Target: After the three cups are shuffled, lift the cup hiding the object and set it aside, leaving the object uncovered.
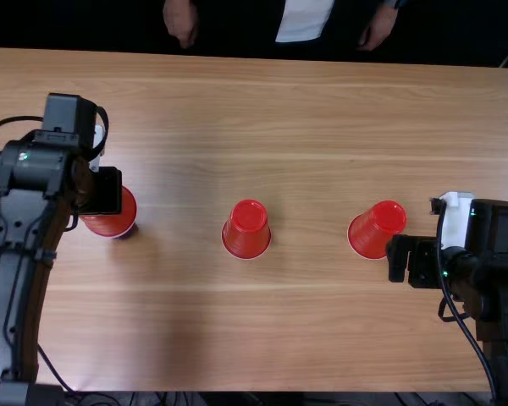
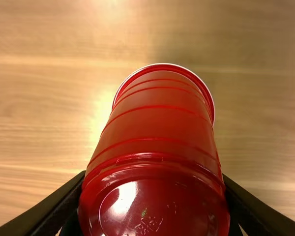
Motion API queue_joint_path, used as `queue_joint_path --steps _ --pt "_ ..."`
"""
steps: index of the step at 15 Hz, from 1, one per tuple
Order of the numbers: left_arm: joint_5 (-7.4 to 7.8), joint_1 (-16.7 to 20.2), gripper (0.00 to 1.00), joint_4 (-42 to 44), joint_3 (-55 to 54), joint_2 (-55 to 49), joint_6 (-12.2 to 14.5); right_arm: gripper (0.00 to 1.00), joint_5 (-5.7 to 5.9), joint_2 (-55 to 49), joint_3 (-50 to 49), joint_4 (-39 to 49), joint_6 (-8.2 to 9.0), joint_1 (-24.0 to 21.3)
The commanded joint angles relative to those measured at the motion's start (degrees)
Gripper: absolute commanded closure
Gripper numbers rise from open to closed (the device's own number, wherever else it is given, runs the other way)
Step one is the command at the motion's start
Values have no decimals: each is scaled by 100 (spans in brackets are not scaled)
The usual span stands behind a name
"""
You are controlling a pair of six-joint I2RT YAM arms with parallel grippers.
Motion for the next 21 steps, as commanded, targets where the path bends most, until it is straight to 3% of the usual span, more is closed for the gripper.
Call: queue_joint_path --steps 1,5,9,13,17,19,20,21 --pt "-30 225 100 -4 237 -304 -151 0 -26 -47 -95 13 43 61" --pt "-30 1069 100 -4 246 -410 -162 0 -26 -64 -95 2 43 88" --pt "-30 1570 100 81 -159 -287 -141 0 -26 -82 -69 2 33 88" --pt "-51 1931 100 144 -387 487 -130 0 -26 -91 -95 2 22 96" --pt "-367 2001 100 154 -387 1085 -141 0 -26 -91 -95 2 22 96" --pt "-420 2001 100 144 -378 1243 -141 0 -26 -82 -95 2 22 96" --pt "-420 2001 84 144 -387 1287 -141 0 -26 -91 -86 2 22 96" --pt "-420 2010 55 133 -387 1313 -141 0 -26 -91 -86 2 22 88"
